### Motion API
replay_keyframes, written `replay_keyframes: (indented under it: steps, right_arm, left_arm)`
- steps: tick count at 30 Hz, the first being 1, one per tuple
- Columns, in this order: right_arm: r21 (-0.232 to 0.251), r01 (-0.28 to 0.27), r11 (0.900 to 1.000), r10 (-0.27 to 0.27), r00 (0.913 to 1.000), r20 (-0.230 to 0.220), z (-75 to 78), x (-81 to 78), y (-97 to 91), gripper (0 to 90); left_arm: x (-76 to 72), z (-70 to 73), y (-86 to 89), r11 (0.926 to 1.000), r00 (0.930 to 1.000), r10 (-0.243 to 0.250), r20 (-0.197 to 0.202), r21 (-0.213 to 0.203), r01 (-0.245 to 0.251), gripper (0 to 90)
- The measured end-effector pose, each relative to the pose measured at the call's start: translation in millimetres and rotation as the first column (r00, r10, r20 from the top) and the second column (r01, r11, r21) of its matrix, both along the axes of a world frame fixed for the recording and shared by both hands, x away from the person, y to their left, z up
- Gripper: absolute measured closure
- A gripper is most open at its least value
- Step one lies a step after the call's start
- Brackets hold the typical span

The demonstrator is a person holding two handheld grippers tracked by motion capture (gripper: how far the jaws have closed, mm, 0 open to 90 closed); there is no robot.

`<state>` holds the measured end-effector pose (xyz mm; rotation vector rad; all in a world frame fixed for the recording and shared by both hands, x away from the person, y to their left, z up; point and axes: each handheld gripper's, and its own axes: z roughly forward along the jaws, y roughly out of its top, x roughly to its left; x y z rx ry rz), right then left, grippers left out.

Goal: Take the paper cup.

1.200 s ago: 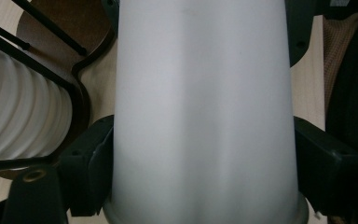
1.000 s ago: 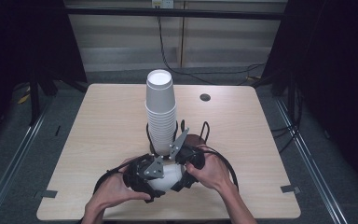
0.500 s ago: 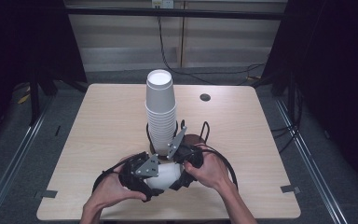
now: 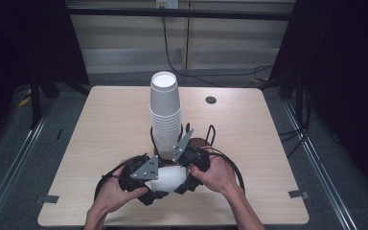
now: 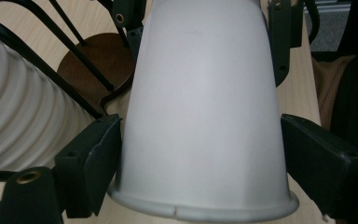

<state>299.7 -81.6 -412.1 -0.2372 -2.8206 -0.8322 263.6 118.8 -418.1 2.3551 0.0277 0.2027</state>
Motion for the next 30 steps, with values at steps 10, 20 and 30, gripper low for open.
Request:
replay_keyframes:
  steps: [10,20,30]
  right_arm:
    - [-0.013,0.018,0.9998,-0.018,0.9998,0.0,-1.0,-0.3,-4.1,24.1]
    - [0.027,0.044,0.9987,-0.045,0.999,0.007,-4.2,-0.4,-13.5,24.0]
    - [0.057,0.119,0.9912,-0.12,0.9927,0.007,-6.4,-1.2,-25.4,23.8]
  left_arm:
    - [0.7,2.2,10.6,0.9909,0.9996,0.022,-0.016,-0.132,-0.024,15.5]
    - [2.9,6.9,29.9,0.9653,0.996,0.089,-0.008,-0.246,-0.088,15.7]
    - [0.4,4.3,40.9,0.9278,0.9926,0.107,-0.057,-0.353,-0.12,15.6]
